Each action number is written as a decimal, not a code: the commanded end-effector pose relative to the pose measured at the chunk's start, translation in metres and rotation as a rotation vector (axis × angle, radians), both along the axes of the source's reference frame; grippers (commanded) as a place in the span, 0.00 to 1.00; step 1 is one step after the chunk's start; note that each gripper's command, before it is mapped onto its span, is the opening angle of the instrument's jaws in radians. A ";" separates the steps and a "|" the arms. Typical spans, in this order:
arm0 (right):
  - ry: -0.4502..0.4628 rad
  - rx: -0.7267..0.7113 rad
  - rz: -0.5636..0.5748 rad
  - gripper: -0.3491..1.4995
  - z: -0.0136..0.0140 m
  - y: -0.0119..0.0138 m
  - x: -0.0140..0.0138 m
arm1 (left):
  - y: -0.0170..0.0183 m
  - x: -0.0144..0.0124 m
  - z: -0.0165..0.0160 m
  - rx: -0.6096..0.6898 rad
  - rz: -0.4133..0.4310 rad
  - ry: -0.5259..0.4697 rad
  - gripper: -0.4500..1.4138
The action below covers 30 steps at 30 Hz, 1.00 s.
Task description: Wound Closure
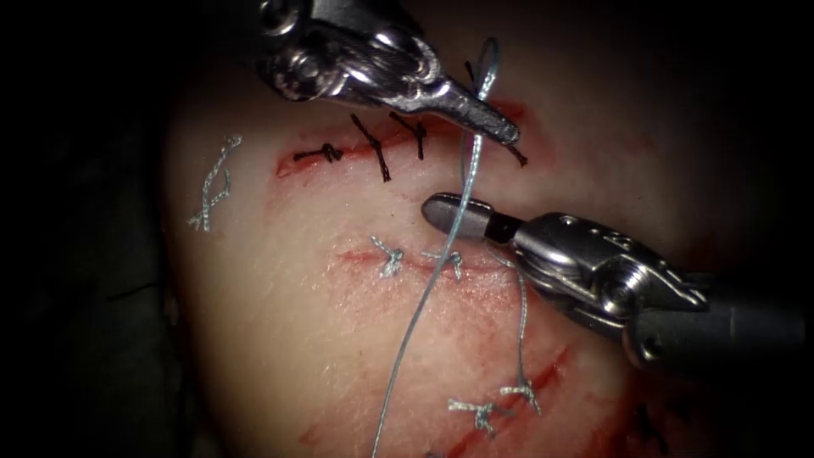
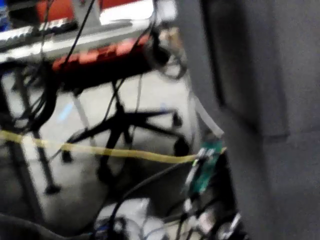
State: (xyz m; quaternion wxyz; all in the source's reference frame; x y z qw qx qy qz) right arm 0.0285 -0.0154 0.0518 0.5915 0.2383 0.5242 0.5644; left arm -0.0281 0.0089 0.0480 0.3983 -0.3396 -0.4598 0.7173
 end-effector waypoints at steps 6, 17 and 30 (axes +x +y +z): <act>0.133 -0.037 0.079 0.00 0.0013 0.0017 0.0011 | -0.0028 -0.0018 0.0019 0.172 0.115 -0.133 0.00; 0.522 0.024 0.101 0.00 -0.0006 0.0050 -0.0011 | -0.0077 -0.0004 0.0074 0.256 0.327 -0.067 0.00; 0.684 0.165 0.054 0.00 -0.0028 0.0026 0.0006 | -0.0092 -0.0011 0.0137 0.293 0.371 0.031 0.00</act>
